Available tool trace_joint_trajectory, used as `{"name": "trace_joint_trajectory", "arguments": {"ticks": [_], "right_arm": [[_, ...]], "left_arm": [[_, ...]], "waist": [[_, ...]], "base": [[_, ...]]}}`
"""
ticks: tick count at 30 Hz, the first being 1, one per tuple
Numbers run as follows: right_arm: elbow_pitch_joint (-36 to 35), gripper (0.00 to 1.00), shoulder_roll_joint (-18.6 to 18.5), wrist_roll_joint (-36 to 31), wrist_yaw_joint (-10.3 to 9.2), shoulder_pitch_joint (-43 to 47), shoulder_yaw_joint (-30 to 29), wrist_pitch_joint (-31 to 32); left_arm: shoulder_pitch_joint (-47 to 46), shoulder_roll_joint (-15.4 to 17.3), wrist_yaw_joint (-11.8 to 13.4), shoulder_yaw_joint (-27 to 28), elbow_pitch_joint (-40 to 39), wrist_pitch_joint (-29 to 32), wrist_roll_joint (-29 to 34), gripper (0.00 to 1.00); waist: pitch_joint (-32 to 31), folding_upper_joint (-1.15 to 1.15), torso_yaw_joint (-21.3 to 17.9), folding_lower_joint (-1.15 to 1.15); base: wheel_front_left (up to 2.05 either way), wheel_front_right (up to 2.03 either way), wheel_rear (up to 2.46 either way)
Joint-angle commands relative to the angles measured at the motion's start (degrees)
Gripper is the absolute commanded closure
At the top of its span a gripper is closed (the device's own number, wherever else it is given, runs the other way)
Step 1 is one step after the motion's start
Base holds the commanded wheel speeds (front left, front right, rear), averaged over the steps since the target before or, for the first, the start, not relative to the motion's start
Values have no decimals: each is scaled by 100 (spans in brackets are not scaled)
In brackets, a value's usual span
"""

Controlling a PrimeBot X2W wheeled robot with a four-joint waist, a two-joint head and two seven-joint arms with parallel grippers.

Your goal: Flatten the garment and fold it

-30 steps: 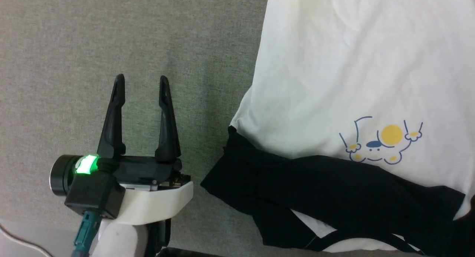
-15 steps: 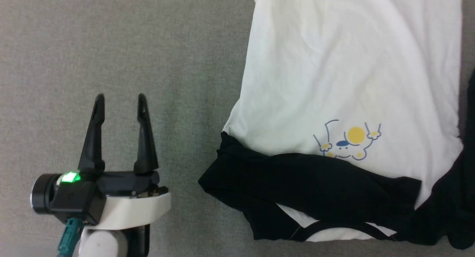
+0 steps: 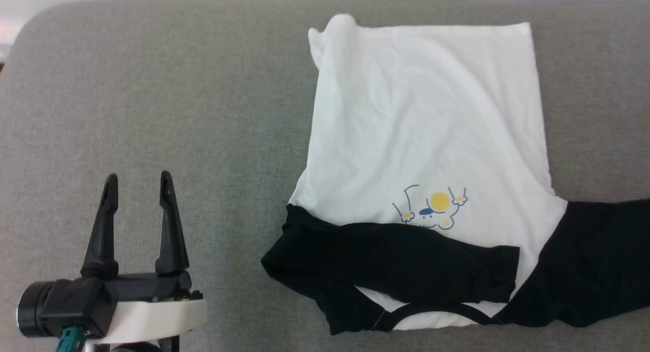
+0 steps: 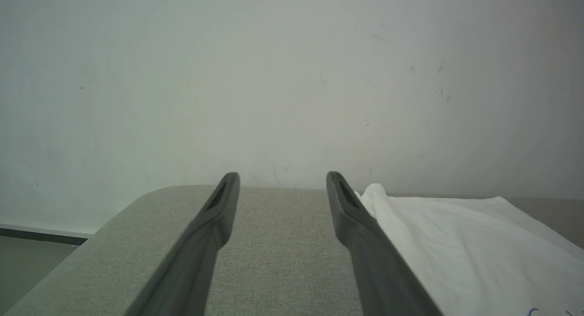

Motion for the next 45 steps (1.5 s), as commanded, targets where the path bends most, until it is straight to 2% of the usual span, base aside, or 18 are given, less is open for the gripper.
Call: {"name": "trace_joint_trajectory", "arguments": {"ticks": [1, 7, 15, 22, 29, 33, 37, 45], "right_arm": [[7, 100, 81, -25, -5, 144, -81, -71], [-262, 100, 215, 115, -5, 497, -158, -163], [-1329, 100, 450, 716, -5, 733, 696, -26], [-2467, 100, 878, 1099, -5, 1009, 1870, 361], [-3129, 100, 1513, 1037, -5, 1243, 3688, 686], [-3040, 100, 1812, 1024, -5, 1270, 4796, 697], [-2602, 100, 2004, 967, -5, 1221, 5691, 538], [-1084, 100, 2292, 567, -5, 1127, 6594, -47]], "left_arm": [[73, 30, 36, 40, -19, 13, -30, 0], [272, 93, 55, 126, -47, 55, -109, 0], [456, 122, 83, 160, -68, 67, -164, 0], [552, 251, 97, 163, -98, 173, -82, 0], [459, 279, 84, 37, -70, 265, -5, 0], [412, 248, 57, -48, -25, 277, -24, 0], [369, 224, 43, -100, 18, 272, -44, 0], [239, 93, 32, -257, 117, 197, -76, 0]], "waist": [[-347, -1, -222, 1], [-629, -1, -311, 1], [-831, -1, -365, 1], [-889, -1, -240, 1], [-951, -1, -26, 1], [-973, -1, 121, 1], [-968, -1, 270, 1], [-749, -1, 639, 1]], "base": [[0, 0, 0], [0, 0, 0], [0, 0, 0], [0, 0, 0], [0, 0, 0], [0, 0, 0], [0, 0, 0], [0, 0, 0]]}}
